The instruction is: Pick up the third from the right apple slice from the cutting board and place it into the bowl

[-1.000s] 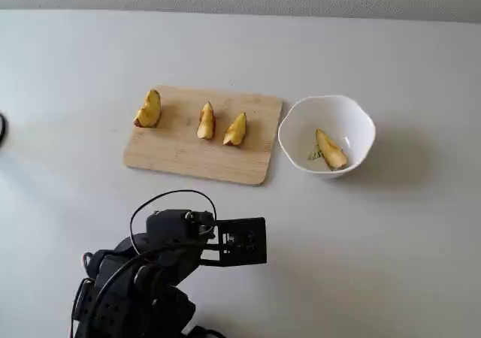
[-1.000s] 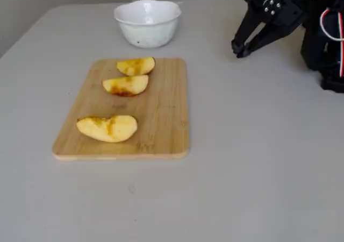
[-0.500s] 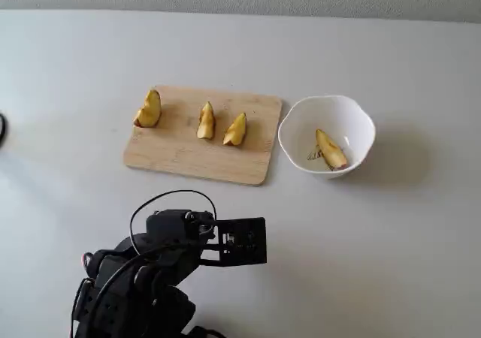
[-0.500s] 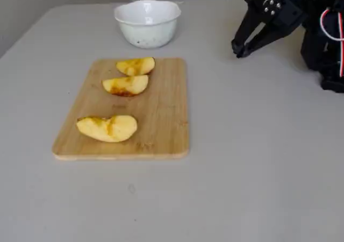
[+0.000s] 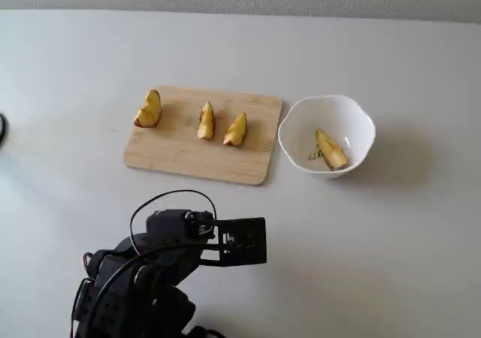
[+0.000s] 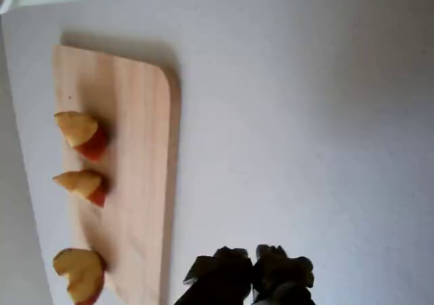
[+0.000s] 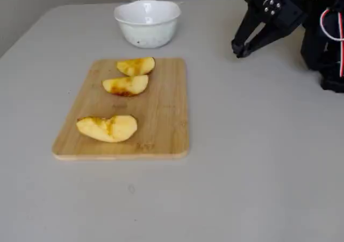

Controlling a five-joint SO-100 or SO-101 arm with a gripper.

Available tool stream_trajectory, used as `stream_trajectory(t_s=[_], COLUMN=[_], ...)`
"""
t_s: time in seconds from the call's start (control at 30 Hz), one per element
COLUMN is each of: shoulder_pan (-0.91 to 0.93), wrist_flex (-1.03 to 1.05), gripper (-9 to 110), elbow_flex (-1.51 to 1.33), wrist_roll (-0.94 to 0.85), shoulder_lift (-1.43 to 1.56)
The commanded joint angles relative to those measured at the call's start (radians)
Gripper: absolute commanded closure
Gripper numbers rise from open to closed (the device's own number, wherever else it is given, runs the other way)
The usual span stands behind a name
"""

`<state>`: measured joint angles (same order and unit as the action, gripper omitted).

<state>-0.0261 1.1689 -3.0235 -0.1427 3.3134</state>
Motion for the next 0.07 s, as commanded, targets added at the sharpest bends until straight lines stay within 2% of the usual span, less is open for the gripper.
stream_trajectory(t_s=[0.0, 0.03], shoulder_pan=[0.012, 0.012], wrist_flex=[0.005, 0.005], gripper=[101, 101], elbow_flex=[0.005, 0.005], wrist_roll=[-0.008, -0.008], shoulder_lift=[0.011, 0.011])
